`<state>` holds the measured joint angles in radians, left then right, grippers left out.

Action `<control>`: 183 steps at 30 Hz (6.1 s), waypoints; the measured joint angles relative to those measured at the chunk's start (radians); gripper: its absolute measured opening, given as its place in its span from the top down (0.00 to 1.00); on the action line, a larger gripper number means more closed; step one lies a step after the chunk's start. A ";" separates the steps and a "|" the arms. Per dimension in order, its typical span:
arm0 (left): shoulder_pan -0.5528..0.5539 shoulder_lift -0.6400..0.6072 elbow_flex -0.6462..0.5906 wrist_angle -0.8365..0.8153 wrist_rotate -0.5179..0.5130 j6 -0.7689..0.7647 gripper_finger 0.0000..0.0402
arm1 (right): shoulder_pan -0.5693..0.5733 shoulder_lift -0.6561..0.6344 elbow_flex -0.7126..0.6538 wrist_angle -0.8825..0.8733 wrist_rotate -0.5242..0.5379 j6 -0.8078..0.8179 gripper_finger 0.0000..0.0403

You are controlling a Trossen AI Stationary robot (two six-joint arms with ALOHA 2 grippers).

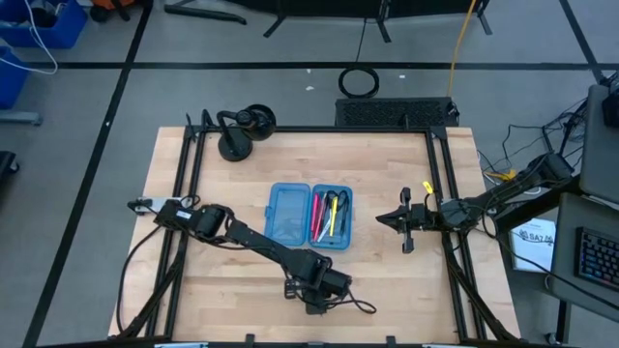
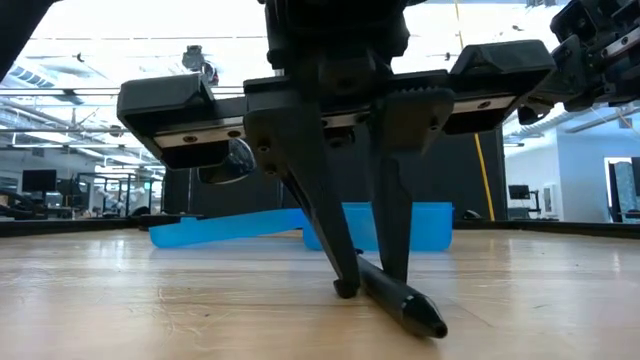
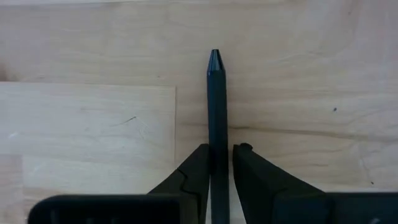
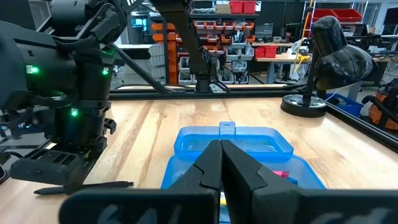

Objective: Pick & place school supplies into a supply box
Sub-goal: Put the black pen into the blue supply box, then return to Home Position

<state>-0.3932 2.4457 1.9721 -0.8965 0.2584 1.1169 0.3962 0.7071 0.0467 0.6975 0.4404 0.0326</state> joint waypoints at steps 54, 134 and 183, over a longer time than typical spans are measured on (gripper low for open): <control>0.144 -0.161 0.246 -0.418 -0.520 0.366 0.95 | 0.000 0.000 0.000 0.002 0.001 -0.021 1.00; 0.444 -0.798 -0.129 -0.239 0.027 -0.012 0.92 | -0.030 0.000 0.000 -0.003 0.003 -0.090 1.00; 0.284 -2.392 -1.765 0.799 -0.239 -0.795 1.00 | -0.189 -0.298 0.001 -0.090 -0.216 -0.060 1.00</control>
<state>-0.1091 0.0538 0.2073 -0.0975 0.0192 0.3219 0.2071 0.4088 0.0475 0.6076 0.2240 -0.0272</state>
